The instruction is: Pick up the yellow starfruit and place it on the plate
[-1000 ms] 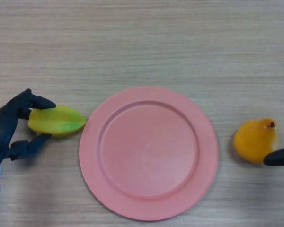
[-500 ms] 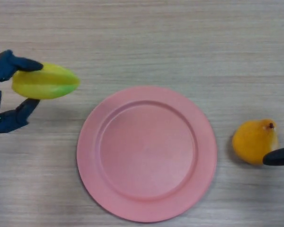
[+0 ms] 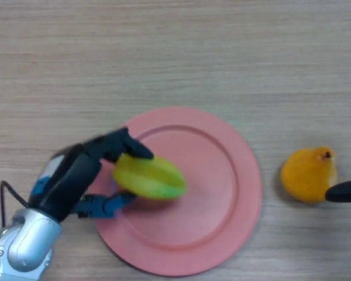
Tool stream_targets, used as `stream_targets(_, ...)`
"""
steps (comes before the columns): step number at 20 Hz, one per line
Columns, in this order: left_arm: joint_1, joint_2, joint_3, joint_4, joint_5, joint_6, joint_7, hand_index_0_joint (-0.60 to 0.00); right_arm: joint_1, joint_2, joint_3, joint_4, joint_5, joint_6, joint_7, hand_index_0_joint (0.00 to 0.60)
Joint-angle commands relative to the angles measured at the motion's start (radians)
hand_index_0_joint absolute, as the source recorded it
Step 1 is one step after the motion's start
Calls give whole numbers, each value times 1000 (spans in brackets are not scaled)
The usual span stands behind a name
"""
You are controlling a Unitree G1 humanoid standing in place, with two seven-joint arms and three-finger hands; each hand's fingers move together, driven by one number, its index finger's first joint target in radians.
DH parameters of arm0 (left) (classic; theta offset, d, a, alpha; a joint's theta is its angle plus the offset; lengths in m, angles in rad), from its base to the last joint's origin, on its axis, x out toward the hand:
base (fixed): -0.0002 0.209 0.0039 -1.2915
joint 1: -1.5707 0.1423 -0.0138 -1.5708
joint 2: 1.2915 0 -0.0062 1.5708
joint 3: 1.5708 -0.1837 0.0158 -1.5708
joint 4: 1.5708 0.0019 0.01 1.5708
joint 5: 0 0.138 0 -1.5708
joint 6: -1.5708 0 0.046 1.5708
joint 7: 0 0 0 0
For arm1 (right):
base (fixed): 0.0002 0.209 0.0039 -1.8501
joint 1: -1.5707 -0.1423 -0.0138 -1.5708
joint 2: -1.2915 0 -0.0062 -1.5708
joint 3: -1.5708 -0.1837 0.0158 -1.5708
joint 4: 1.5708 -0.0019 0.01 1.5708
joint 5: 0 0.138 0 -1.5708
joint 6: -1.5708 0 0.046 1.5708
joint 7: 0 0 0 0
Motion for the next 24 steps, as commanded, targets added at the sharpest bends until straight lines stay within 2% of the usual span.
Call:
stream_targets(1, -39, 14, 50, -55, -94, -94, 117, -600, -14, -34, -50, -71, 32, -114, -39, 0)
stream_targets(2, -39, 16, 49, -52, -91, -98, 118, -450, -14, -33, -51, -73, 32, -112, -39, 0)
stream_targets(3, -39, 17, 48, -49, -87, -101, 118, -350, -14, -33, -51, -75, 32, -109, -39, 0)
stream_targets(4, -38, 20, 47, -43, -77, -112, 117, -200, -11, -31, -52, -83, 33, -98, -38, 0)
stream_targets(6, -20, 33, 68, -52, -83, -178, 106, 0, -8, -25, -47, -105, 33, -72, -39, 0)
stream_targets(9, -13, 41, 95, -68, -117, -251, 80, 0, -18, -29, -32, -114, 16, -54, -38, 0)
stream_targets(11, -25, 45, 133, -81, -157, -297, 130, 0, -15, -24, -22, -127, 18, -46, -35, 0)
stream_targets(15, -49, 63, 213, -150, -372, -258, 148, 0, -27, -24, -4, -127, 8, -40, -47, 0)
stream_targets(16, -57, 68, 238, -205, -507, -134, 128, 0, -39, -29, 9, -123, -4, -35, -52, 0)
stream_targets(17, -58, 69, 247, -232, -558, -68, 122, 0, -42, -29, 13, -120, -10, -39, -53, 0)
stream_targets(18, -72, 77, 267, -314, -682, 156, 126, 0, -48, -31, 19, -114, -16, -44, -53, 0)
stream_targets(20, -85, 72, 261, -352, -759, 303, 149, 0, -51, -31, 19, -109, -15, -51, -52, 0)
stream_targets(24, -116, 77, 252, -358, -820, 375, 181, 0, -61, -34, 29, -84, 3, -57, -51, 0)
